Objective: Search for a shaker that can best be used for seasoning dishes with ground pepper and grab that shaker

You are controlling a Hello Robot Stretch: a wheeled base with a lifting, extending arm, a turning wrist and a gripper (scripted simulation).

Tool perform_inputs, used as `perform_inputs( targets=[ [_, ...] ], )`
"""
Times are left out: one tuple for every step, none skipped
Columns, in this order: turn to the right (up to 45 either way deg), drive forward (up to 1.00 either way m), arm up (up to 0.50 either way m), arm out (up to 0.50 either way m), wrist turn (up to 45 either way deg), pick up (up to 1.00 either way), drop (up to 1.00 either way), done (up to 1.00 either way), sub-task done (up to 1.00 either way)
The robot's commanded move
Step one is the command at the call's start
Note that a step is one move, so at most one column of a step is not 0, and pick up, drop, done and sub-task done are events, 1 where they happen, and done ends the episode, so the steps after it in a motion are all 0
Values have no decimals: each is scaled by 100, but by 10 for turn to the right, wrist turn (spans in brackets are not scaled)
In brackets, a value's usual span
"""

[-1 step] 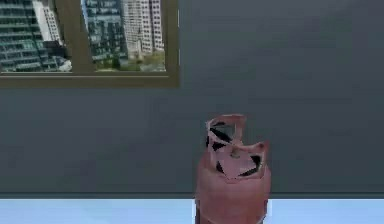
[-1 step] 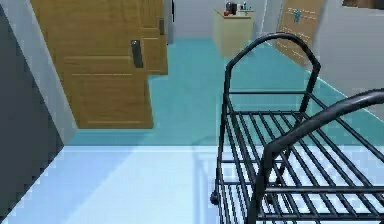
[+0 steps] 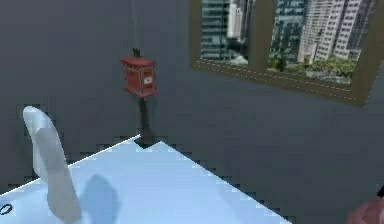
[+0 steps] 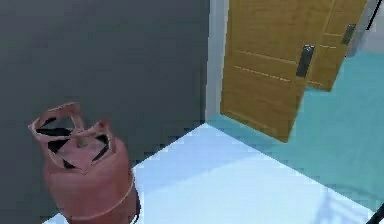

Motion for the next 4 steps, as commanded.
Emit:
perform_inputs(
  targets=[
    [-450,0,0,0,0,0,0,0,0],
    [0,5,0,0,0,0,0,0,0],
    [-450,0,0,0,0,0,0,0,0],
    [-420,0,0,0,0,0,0,0,0]
  ],
)
